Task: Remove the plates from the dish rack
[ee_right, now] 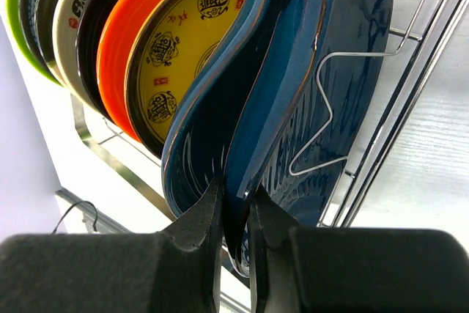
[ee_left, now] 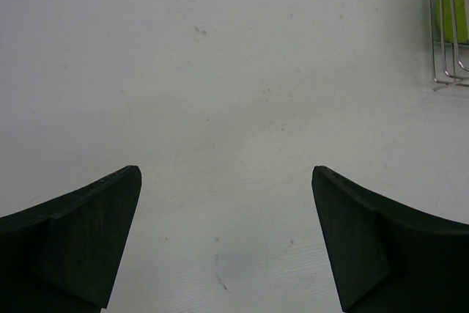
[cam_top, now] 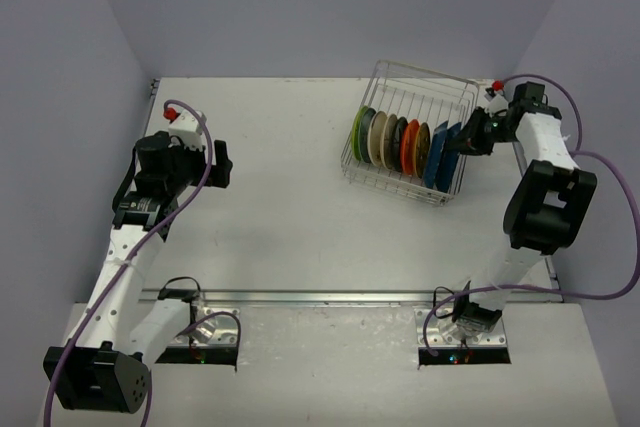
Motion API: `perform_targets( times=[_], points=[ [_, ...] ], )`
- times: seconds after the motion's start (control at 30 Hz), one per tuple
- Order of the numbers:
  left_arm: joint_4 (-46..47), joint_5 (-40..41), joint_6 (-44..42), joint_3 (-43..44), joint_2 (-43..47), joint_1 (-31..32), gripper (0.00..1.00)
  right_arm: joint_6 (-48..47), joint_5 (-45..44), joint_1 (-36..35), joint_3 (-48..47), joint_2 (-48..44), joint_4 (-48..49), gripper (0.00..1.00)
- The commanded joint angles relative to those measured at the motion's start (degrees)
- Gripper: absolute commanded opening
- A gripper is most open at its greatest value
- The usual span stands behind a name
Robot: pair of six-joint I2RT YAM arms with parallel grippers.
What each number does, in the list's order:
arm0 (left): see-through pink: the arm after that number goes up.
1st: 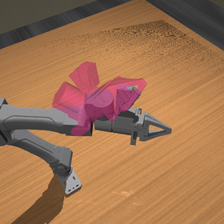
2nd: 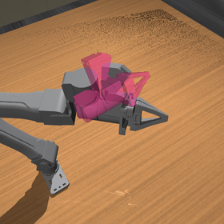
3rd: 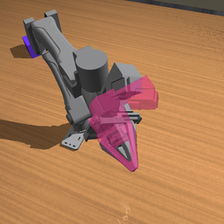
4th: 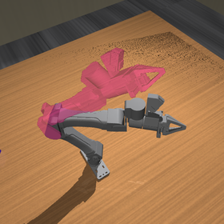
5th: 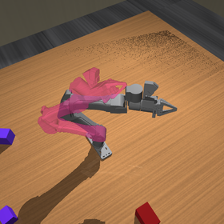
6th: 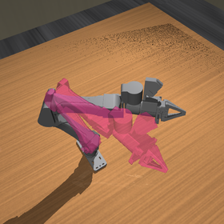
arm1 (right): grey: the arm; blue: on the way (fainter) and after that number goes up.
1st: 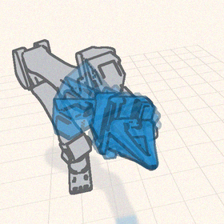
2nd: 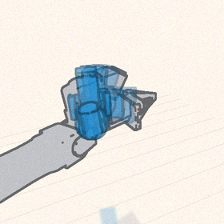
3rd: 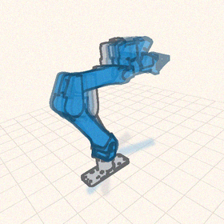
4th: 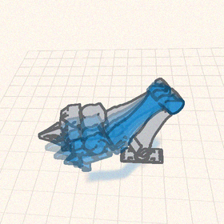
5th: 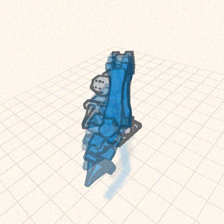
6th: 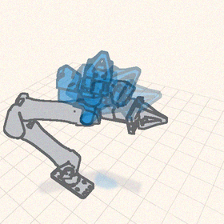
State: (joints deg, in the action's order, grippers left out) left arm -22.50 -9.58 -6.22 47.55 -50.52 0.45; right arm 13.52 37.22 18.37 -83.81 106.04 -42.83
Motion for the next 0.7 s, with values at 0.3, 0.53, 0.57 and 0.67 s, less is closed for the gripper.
perform_targets(
  times=[0.3,0.53,0.57,0.67],
  points=[
    [1.64,-0.35,-0.72,1.03,0.07,0.34,1.00,0.46,17.79,8.03,0.91,-2.94,0.82,0.00],
    [1.38,-0.61,-0.72,1.52,-0.19,0.34,1.00,2.61,26.85,9.93,1.37,-3.35,1.78,0.00],
    [1.30,-0.63,-0.72,1.60,-0.23,0.34,1.00,2.82,26.98,9.95,1.25,-3.59,1.89,0.00],
    [1.23,-0.70,-0.72,1.76,-0.28,0.34,1.00,3.23,27.58,10.02,0.02,-4.51,2.17,0.00]
  ],
)
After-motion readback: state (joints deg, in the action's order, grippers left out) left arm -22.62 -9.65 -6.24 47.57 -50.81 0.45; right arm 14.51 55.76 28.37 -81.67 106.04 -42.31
